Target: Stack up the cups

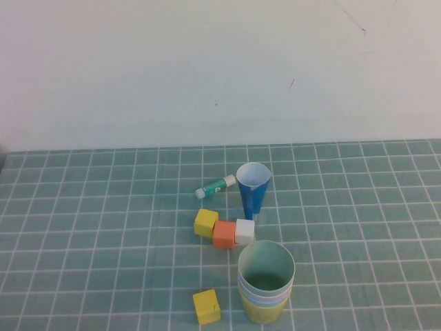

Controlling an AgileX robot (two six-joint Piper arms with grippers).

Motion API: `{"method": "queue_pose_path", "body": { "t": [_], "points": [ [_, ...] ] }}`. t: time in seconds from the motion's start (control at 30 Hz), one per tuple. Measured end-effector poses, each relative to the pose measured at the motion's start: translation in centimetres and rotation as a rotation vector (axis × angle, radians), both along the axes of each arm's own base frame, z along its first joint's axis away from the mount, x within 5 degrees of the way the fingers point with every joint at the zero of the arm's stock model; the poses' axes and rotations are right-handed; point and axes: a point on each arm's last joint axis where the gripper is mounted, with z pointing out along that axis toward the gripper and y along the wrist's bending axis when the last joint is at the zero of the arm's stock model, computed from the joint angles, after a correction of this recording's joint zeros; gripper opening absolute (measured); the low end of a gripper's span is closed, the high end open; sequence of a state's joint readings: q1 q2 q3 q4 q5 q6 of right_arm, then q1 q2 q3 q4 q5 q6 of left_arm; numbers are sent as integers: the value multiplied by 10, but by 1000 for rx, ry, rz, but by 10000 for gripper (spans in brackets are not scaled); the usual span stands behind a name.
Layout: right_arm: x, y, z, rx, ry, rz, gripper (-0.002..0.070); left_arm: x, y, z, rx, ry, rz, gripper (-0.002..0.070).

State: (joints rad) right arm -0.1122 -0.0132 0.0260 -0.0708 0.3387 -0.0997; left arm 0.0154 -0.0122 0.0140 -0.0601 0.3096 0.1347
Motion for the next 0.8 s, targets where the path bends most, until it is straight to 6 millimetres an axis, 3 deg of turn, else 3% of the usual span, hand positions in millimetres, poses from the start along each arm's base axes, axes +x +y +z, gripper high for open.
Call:
{"method": "queue_pose_path", "body": {
  "t": [0.27, 0.8],
  "points": [
    [0, 0, 0, 0, 0, 0, -2, 0, -1, -1, -172, 9, 39, -1],
    [0, 0, 0, 0, 0, 0, -2, 0, -1, -1, -186, 9, 42, -1]
  ]
}}
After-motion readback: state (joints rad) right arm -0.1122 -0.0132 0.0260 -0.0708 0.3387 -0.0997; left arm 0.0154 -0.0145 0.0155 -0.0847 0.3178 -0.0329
